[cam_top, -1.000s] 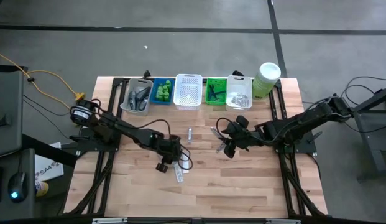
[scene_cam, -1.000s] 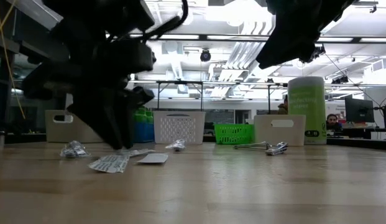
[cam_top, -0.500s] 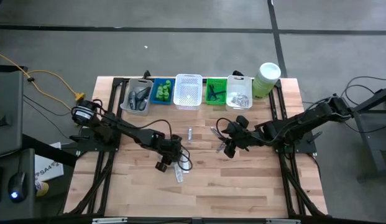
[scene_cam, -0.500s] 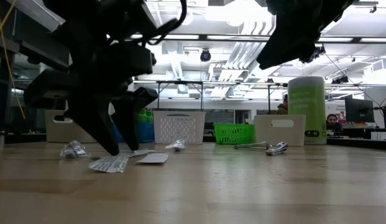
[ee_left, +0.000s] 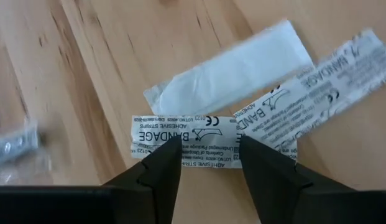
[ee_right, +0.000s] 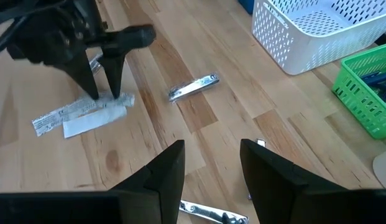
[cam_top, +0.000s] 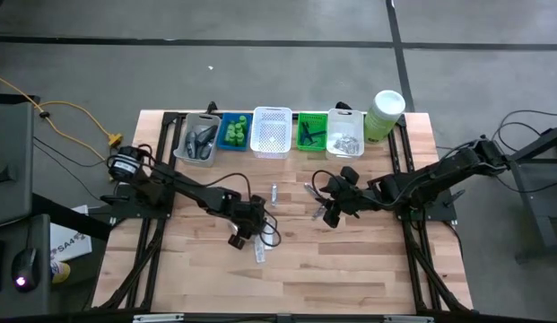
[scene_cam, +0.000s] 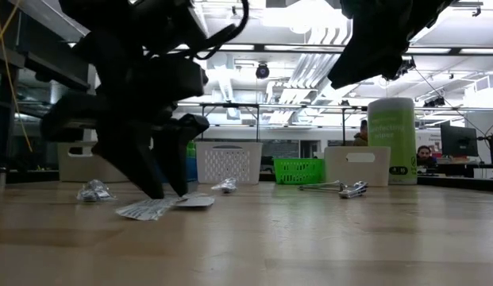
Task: Pick & Place Travel size toiletries
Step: Put the bandage into the right white bin
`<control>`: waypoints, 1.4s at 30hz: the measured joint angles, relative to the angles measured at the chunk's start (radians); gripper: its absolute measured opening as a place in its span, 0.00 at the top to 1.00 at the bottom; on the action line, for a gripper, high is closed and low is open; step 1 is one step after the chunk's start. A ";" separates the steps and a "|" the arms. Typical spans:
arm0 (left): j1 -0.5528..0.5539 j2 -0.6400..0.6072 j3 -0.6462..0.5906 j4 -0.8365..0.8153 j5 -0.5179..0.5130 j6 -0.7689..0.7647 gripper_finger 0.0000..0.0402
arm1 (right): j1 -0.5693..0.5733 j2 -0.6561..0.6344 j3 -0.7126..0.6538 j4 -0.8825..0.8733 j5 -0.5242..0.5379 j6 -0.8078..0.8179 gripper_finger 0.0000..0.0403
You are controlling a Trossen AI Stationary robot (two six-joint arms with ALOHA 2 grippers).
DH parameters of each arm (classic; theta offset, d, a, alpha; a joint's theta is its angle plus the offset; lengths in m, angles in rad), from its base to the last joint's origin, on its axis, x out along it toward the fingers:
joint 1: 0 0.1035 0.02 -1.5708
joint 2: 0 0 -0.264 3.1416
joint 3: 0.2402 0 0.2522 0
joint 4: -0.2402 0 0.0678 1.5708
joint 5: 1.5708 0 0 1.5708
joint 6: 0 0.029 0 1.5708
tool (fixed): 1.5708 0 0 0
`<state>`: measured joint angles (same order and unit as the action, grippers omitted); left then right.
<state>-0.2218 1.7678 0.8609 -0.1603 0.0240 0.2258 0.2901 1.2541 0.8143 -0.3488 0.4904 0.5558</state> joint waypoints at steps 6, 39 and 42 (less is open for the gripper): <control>0.000 0.053 0.003 0.012 0.024 -0.052 0.72 | 0.000 0.000 0.000 -0.002 -0.001 0.016 0.63; -0.003 -0.179 -0.010 -0.202 -0.121 -0.162 1.00 | 0.031 0.306 0.001 0.491 0.005 -0.208 0.63; -0.003 -0.192 -0.009 -0.197 -0.129 -0.159 1.00 | 0.037 0.396 0.000 0.660 0.000 -0.279 0.63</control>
<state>-0.2253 1.5760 0.8524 -0.3573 -0.1046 0.0669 0.3275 1.6497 0.8140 0.3115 0.4907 0.2764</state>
